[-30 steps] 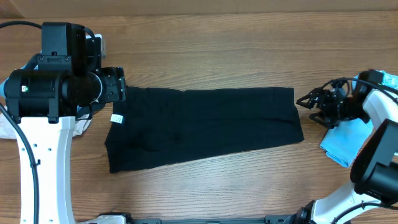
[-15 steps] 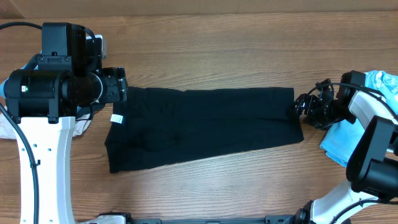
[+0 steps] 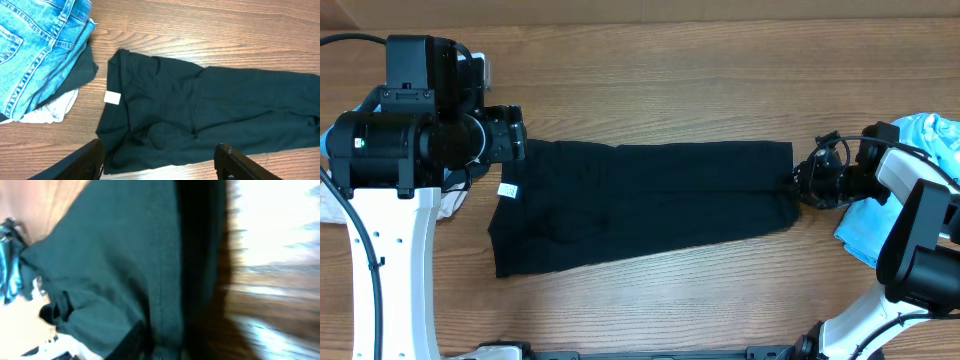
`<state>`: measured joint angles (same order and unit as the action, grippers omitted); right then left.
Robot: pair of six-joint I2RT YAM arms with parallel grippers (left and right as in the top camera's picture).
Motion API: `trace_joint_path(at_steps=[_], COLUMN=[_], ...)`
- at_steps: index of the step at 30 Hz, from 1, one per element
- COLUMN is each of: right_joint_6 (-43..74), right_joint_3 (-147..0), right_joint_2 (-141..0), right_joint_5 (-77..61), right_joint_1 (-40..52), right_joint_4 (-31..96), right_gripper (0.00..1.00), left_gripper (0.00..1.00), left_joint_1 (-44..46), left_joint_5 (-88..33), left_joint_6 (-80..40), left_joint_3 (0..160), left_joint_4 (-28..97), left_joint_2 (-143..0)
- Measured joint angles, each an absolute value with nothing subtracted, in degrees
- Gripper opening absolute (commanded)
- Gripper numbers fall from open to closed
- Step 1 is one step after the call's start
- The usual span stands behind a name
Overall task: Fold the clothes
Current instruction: 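Pull both ends outward with both grippers to straighten the strip, then lift the strip's right end with the right gripper and fold it leftward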
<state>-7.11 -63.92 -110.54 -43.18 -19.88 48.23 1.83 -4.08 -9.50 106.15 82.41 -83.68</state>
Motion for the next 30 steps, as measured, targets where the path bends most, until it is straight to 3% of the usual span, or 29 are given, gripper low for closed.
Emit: trace_joint_path(at_steps=[7,18,22,30], right_joint_6=[-3.18,3.11,2.87,4.16], right_joint_3=[-69.87,-97.08,-98.54,-98.54], right_joint_2=[-111.15,-110.10,-106.69,-106.24], right_joint_5=[-41.76,-28.84,-28.14,-24.08], right_joint_1=[-21.02,-30.13,-22.79,4.78], right_joint_4=[53.60,75.18,76.62,72.62], right_gripper=[0.04,0.04,0.04,0.04], left_gripper=[0.77,0.89,0.90,0.93], left_joint_1=[1.80,1.83,1.83,1.83], left_joint_5=[-4.08,-4.05,-4.05,-4.05], left_joint_6=[-9.50,-9.52,-9.52,-9.52], left_joint_3=[106.15,106.15,106.15,106.15], left_joint_4=[82.26,81.54,80.60,80.12], left_joint_2=[-83.68,-83.68,-83.68,-83.68])
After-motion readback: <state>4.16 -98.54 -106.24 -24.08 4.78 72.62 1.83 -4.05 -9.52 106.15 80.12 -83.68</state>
